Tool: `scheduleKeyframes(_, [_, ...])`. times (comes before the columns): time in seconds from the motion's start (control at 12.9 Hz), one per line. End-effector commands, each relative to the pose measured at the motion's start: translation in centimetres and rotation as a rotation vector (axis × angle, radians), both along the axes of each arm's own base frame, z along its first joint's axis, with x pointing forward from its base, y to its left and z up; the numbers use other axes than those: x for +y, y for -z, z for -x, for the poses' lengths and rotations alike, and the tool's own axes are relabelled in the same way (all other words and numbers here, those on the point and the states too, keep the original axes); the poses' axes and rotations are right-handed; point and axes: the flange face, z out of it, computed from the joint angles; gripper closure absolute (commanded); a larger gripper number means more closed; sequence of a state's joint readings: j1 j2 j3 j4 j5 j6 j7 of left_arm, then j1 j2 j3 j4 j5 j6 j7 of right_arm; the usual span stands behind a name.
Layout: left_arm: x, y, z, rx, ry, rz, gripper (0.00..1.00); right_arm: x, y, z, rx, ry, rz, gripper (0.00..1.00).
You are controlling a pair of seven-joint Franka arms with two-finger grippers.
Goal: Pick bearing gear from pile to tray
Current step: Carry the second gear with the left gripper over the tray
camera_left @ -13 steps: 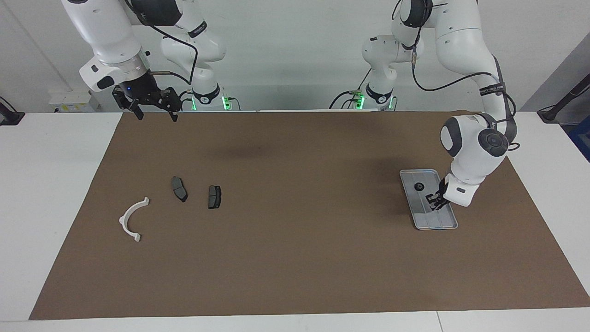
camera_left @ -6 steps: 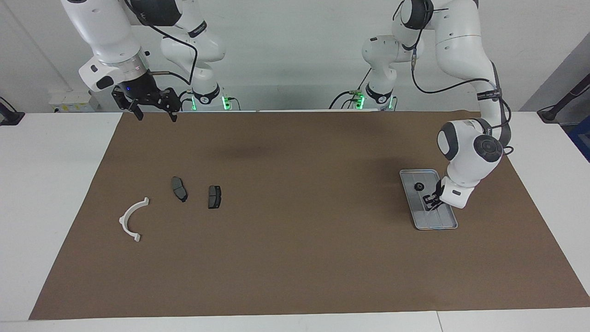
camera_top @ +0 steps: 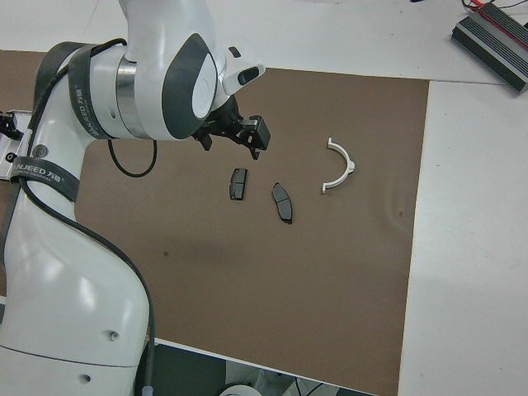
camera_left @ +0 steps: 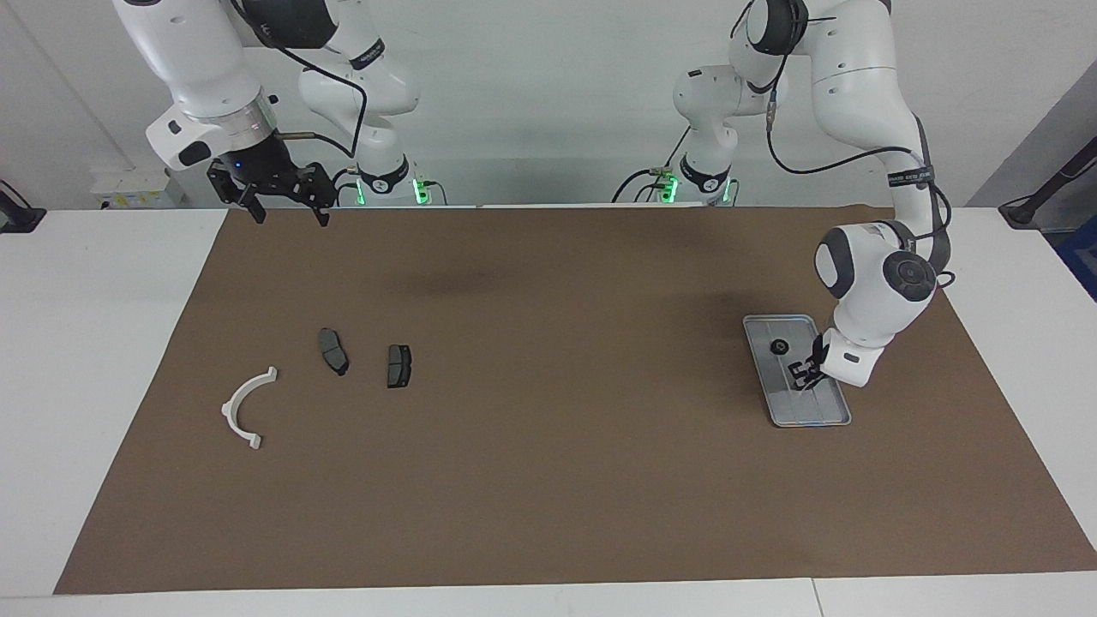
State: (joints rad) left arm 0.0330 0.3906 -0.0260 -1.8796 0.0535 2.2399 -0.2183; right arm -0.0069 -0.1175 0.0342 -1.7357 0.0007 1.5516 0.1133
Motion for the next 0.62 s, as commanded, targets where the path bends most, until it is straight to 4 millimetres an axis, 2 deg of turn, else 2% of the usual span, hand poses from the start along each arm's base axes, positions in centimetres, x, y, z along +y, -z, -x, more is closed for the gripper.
scheduleKeyframes(0.0, [0.3, 0.5, 0.6, -0.010, 0.012, -0.003, 0.82, -0.3, 0.0, 0.4, -0.016, -0.006, -0.003, 0.02])
scheduleKeyframes(0.15, [0.2, 0.4, 0.5, -0.010, 0.014, -0.003, 0.52, -0.3, 0.0, 0.4, -0.016, -0.006, -0.003, 0.02])
scheduleKeyframes(0.23, [0.1, 0.2, 0.4, -0.010, 0.015, -0.002, 0.47, -0.4, 0.0, 0.4, -0.017, -0.004, -0.003, 0.02])
scheduleKeyframes(0.39, [-0.4, -1.0, -0.2, 0.009, 0.014, 0.003, 0.48, -0.4, 0.0, 0.3, -0.023, -0.004, -0.004, 0.02])
scheduleKeyframes(0.54, [-0.7, -3.0, -1.0, 0.029, 0.012, 0.006, 0.48, -0.4, 0.0, 0.3, -0.023, -0.004, -0.004, 0.02])
